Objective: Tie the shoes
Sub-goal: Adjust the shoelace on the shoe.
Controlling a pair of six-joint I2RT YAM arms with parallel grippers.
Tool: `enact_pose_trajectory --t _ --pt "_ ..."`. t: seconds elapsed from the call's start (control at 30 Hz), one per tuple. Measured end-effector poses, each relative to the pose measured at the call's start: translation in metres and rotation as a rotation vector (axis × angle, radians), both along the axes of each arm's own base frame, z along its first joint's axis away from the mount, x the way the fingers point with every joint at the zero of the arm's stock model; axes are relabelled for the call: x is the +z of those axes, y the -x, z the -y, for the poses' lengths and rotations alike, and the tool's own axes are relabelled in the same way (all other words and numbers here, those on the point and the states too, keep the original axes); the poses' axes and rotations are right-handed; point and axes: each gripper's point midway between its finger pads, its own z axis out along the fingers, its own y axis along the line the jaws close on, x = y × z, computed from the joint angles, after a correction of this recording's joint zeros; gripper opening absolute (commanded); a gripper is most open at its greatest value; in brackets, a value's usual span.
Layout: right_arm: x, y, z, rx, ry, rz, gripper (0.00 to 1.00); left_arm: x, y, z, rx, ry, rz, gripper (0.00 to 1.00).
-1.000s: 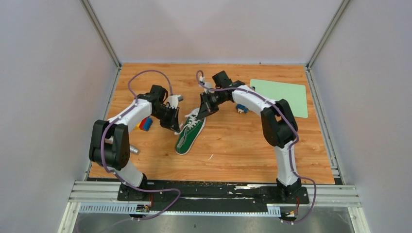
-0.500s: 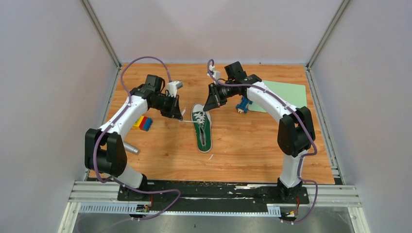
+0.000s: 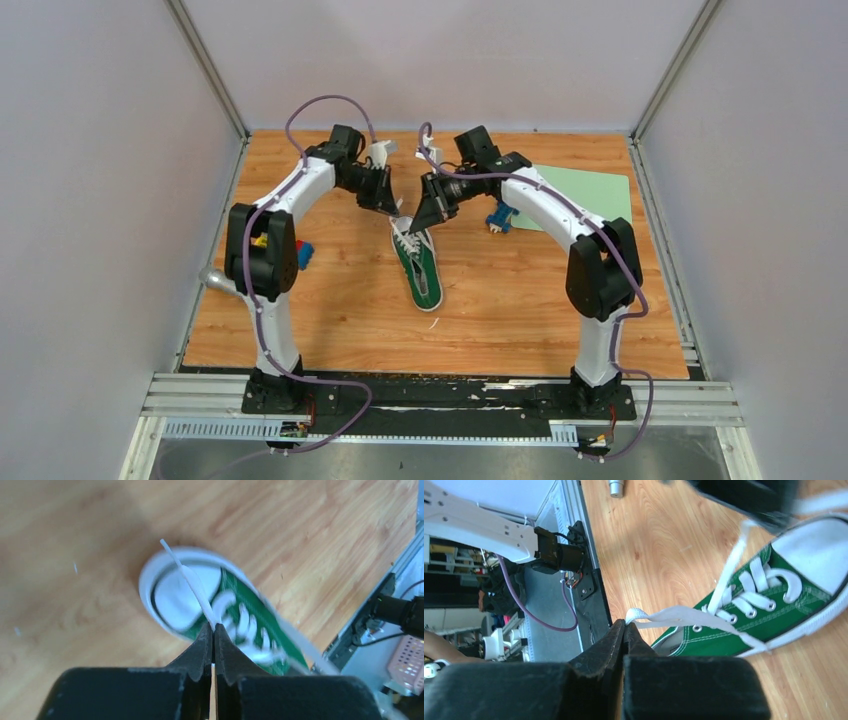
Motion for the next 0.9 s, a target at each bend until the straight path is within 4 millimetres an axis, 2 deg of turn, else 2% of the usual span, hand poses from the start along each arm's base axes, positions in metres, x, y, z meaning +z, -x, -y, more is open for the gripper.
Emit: enact_pose_trajectory --t 0.03,0.13,0.17,0.23,0.37,0.5,0.57,0.63,0.7,0.77,0.83,0.9 --pt "0.002 0.001 -0.005 0.017 -0.007 0.011 0.03 -0.001 -0.011 0.006 -0.012 0.004 0.011 0.07" --pt "0.004 0.007 -0.027 0.092 -0.033 0.065 0.04 0.0 -0.031 0.026 -0.056 0.031 0.049 0.25" --pt "0.003 0.01 -0.032 0.115 -0.037 0.083 0.05 0.002 -0.034 0.033 -0.074 0.048 0.058 0.33" --pt "-0.001 0.018 -0.046 0.175 -0.047 0.134 0.07 0.01 -0.038 0.045 -0.107 0.094 0.072 0.44" --pt "-0.016 0.034 -0.077 0.305 -0.067 0.237 0.15 0.026 -0.038 0.056 -0.158 0.15 0.104 0.59" --pt "-0.031 0.042 -0.113 0.408 -0.076 0.356 0.31 0.039 -0.049 0.046 -0.143 0.168 0.133 0.63" --pt "-0.033 0.045 -0.127 0.44 -0.075 0.427 0.33 0.048 -0.058 0.035 -0.122 0.164 0.151 0.63" --pt "-0.033 0.048 -0.132 0.455 -0.066 0.468 0.33 0.058 -0.068 0.02 -0.101 0.148 0.194 0.62" --pt "-0.03 0.047 -0.13 0.451 -0.061 0.489 0.33 0.069 -0.072 0.002 -0.08 0.121 0.242 0.62" --pt "-0.025 0.041 -0.111 0.423 -0.062 0.466 0.35 0.078 -0.069 -0.015 -0.062 0.1 0.287 0.6" --pt "-0.018 0.029 -0.073 0.368 -0.067 0.407 0.36 0.083 -0.052 -0.031 -0.05 0.083 0.308 0.59" --pt "-0.009 0.005 -0.018 0.245 -0.059 0.344 0.37 0.084 -0.033 -0.043 -0.061 0.068 0.338 0.59"
